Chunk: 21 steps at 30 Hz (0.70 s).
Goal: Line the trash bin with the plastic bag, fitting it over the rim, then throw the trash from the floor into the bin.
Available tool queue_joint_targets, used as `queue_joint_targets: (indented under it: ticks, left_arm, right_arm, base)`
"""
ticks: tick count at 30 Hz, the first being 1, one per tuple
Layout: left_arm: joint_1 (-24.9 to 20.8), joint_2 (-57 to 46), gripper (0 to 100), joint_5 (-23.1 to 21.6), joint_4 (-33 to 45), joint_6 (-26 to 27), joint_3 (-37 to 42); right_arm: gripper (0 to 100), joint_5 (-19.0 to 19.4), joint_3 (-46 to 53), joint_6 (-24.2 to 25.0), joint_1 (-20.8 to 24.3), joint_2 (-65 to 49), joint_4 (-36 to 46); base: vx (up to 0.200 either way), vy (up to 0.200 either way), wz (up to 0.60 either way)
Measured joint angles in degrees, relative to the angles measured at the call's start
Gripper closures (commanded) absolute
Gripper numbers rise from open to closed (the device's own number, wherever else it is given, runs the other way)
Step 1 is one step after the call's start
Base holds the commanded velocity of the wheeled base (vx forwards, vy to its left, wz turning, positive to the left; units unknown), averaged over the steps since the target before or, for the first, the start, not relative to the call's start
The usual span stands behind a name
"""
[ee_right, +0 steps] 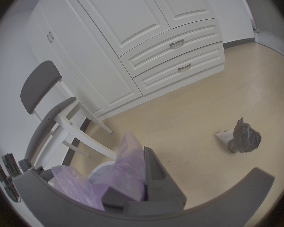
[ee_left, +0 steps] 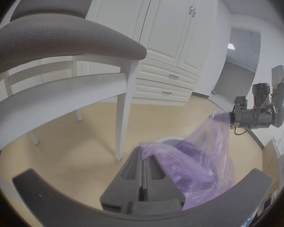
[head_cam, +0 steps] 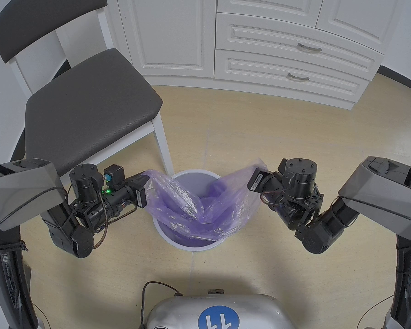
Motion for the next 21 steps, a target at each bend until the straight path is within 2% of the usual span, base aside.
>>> queue_joint_targets:
  ticks: [9, 14, 21]
  left_arm:
    - [1.0, -3.1, 100, 0.0, 10.9, 3.7, 1.6]
    - [1.7, -4.5, 100, 0.0, 13.3, 5.6, 2.1]
    - [3.3, -5.1, 100, 0.0, 13.9, 8.0, 2.1]
  right_arm:
    - [100, 1.6, 6.5, -9.5, -2.2, -2.1, -0.2]
    - [100, 4.5, 11.8, -14.6, -2.5, -3.0, -0.5]
    - [100, 5.9, 16.6, -23.3, -5.4, -3.6, -1.1]
  base:
    - [0.000, 0.000, 0.00]
    - [0.000, 0.000, 0.00]
    - [0.000, 0.000, 0.00]
